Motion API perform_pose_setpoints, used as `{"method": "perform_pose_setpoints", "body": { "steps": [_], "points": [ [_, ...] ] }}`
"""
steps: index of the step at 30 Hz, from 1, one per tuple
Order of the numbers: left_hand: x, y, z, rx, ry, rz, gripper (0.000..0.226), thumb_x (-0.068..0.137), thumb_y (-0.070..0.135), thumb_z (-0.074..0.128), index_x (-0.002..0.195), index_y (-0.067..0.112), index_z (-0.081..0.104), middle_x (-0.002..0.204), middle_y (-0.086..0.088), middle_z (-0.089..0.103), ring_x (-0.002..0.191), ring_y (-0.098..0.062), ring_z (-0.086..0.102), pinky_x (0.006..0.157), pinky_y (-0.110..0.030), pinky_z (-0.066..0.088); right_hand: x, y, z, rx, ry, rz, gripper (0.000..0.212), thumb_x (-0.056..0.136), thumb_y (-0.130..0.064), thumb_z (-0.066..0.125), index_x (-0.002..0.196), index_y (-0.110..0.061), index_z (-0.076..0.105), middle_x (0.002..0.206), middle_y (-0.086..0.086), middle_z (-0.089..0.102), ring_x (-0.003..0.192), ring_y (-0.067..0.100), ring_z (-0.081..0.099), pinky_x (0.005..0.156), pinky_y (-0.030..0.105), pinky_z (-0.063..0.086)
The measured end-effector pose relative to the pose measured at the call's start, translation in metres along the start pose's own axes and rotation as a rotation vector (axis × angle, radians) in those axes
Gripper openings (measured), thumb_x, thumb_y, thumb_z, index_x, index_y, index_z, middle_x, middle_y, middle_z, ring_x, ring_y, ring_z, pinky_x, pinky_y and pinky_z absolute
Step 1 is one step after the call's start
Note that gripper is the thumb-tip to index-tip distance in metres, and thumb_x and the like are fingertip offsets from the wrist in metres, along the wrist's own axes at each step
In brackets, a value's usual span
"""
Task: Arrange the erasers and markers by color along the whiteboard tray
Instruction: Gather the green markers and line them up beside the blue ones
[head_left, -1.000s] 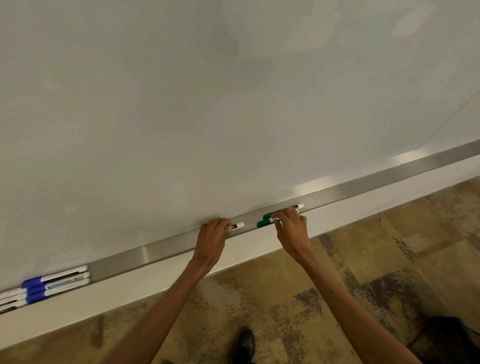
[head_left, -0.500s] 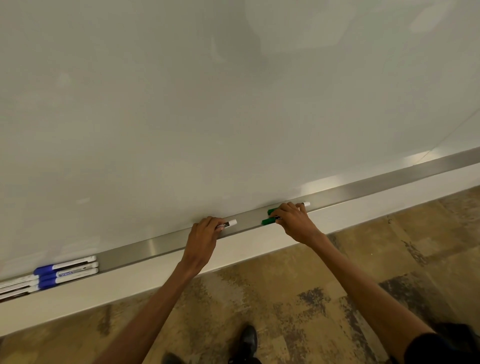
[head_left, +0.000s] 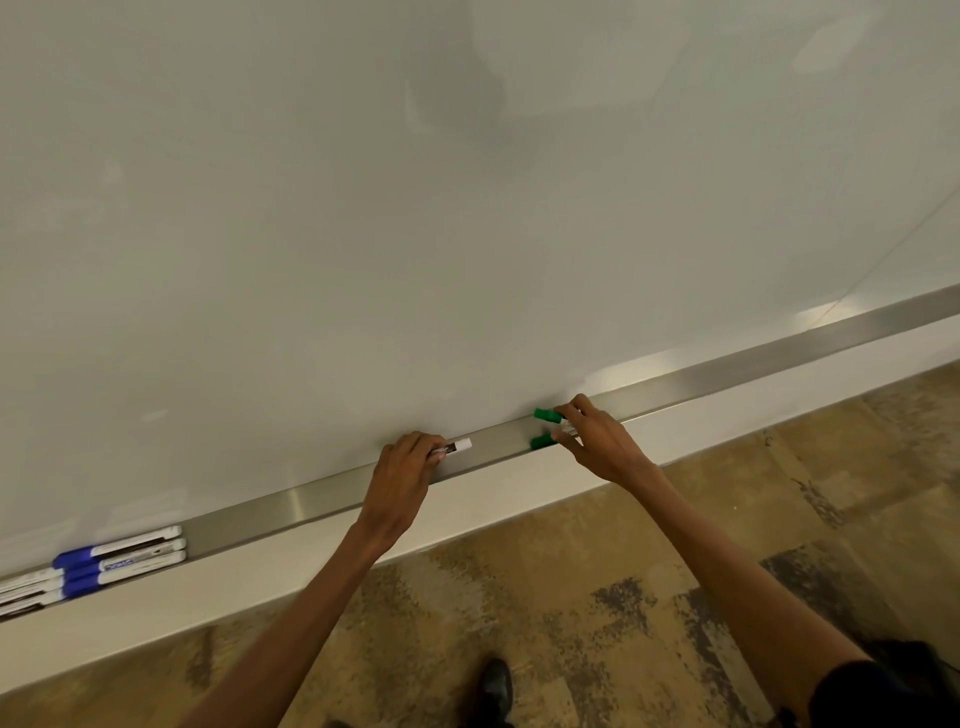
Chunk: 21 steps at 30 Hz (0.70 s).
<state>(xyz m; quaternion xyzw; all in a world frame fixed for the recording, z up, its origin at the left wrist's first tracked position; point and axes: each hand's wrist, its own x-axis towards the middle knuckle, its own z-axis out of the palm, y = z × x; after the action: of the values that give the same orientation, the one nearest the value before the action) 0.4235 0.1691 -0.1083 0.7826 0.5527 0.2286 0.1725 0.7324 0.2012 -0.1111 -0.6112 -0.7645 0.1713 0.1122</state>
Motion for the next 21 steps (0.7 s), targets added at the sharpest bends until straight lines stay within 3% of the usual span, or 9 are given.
{"method": "perform_pose_setpoints", "body": {
  "steps": [5,9,14,17,21],
  "points": [
    [-0.009,-0.003,-0.005,-0.002,0.007,-0.017,0.015,0.098,0.015,0.049,0.105,0.022,0.061,0.101,0.007,0.065,0.092,-0.015,0.057,0.078,-0.034,0.043,0.005,0.005,0.002,-0.055,-0.106,0.034,0.031,0.097,-0.019,0.053,0.126,-0.008,0.055,0.127,0.009,0.049,0.09,0.03,0.063,0.077,0.039,0.056],
    [-0.024,-0.014,-0.011,-0.012,0.017,-0.058,0.016,0.098,0.016,0.05,0.106,0.021,0.062,0.099,0.006,0.065,0.091,-0.016,0.058,0.078,-0.035,0.044,0.007,0.007,0.008,-0.005,-0.127,0.061,0.02,0.098,-0.018,0.05,0.112,-0.006,0.058,0.118,0.008,0.055,0.084,0.023,0.059,0.068,0.03,0.047],
    [-0.054,-0.032,-0.023,0.008,0.056,-0.112,0.015,0.098,0.017,0.051,0.107,0.019,0.062,0.102,0.005,0.066,0.092,-0.016,0.059,0.08,-0.037,0.047,0.009,-0.01,0.012,-0.002,-0.066,0.027,0.016,0.096,-0.015,0.053,0.11,-0.01,0.058,0.111,0.009,0.061,0.083,0.023,0.06,0.068,0.027,0.046],
    [-0.073,-0.047,-0.036,0.015,0.083,-0.16,0.014,0.098,0.018,0.051,0.106,0.02,0.062,0.101,0.006,0.066,0.09,-0.016,0.06,0.08,-0.038,0.048,0.011,-0.046,0.023,0.013,-0.004,-0.048,0.018,0.094,-0.01,0.055,0.111,-0.014,0.059,0.109,0.006,0.062,0.083,0.024,0.062,0.069,0.035,0.054],
    [-0.102,-0.071,-0.061,0.043,0.138,-0.228,0.014,0.098,0.018,0.051,0.105,0.021,0.062,0.1,0.006,0.066,0.088,-0.016,0.06,0.079,-0.035,0.045,0.019,-0.112,0.043,0.065,0.027,-0.134,0.019,0.096,-0.021,0.053,0.114,-0.016,0.059,0.112,0.003,0.061,0.085,0.028,0.062,0.071,0.044,0.056]
  ]
}}
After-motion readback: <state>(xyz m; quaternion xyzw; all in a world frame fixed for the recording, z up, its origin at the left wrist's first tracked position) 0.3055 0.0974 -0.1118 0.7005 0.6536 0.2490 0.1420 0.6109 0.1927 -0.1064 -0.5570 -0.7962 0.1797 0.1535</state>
